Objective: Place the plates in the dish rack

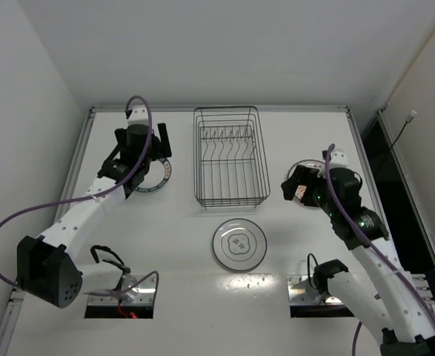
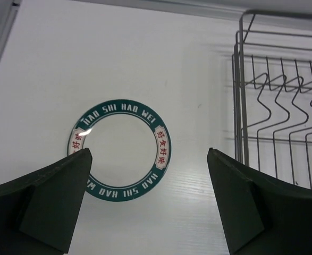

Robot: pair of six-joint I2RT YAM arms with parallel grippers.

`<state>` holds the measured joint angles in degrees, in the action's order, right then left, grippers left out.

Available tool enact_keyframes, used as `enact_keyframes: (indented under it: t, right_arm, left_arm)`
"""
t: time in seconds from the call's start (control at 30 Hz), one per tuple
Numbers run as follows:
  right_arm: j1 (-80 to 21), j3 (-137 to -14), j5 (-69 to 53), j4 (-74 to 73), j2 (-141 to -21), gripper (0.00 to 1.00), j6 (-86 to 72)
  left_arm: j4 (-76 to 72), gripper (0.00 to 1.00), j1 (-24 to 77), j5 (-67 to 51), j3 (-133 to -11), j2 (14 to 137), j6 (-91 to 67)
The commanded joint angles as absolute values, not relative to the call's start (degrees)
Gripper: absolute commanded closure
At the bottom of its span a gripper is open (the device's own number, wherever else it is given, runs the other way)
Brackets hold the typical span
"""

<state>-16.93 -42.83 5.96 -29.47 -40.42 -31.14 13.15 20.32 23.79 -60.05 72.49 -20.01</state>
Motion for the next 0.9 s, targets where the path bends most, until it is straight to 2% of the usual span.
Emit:
enact_keyframes:
  t: [0.0, 0.07, 0.1, 0.17, 0.23, 0.27, 0.5, 0.6, 0.7, 0.87]
  right_arm:
    - [-15.48, -42.01, 0.32, -29.99, -48.46, 0.00, -33.49]
    - [-13.54, -42.53, -3.85, -29.44, -54.64, 0.00, -33.49]
    - [-9.27, -42.54, -6.13, -28.92, -59.11, 0.00, -33.49]
    - [-1.27, -37.40, -10.52, -25.07, -60.29, 0.00, -34.71]
    - [7.95, -32.72, -20.45, -19.80, -60.29, 0.00, -35.50]
    - [15.31, -30.17, -22.65, -17.08, -59.68, 0.00, -35.51]
    - [37.07, -26.55, -30.22, -17.06, -68.54, 0.03, -30.85]
    - [42.43, -24.53, -33.74, -11.81, -76.09, 0.10, -30.85]
    - [43.24, -23.91, -39.02, -5.04, -82.69, 0.19, -34.69]
    - [41.93, -25.13, -39.12, 1.05, -87.71, 0.24, -43.93]
  left_arm:
    - [9.84, 0.12, 20.65, 28.38, -57.74, 70.14, -19.78]
    - [9.84, 0.12, 20.65, 29.71, -57.74, 70.14, -19.17]
    - [9.84, 0.12, 20.65, 30.23, -57.74, 70.66, -19.16]
    - [9.84, 0.12, 20.65, 30.23, -57.74, 70.66, -19.16]
    - [9.84, 0.11, 20.65, 30.76, -57.22, 70.66, -19.16]
    - [10.37, 0.11, 20.65, 30.76, -57.22, 70.66, -18.64]
    - [10.89, 0.09, 20.65, 30.06, -58.35, 71.89, -18.63]
    - [10.90, 0.09, 20.65, 30.06, -58.36, 72.51, -18.63]
    - [10.90, 0.09, 20.65, 28.92, -58.36, 72.51, -18.63]
    - [10.90, 0.09, 20.65, 27.87, -58.89, 73.04, -18.63]
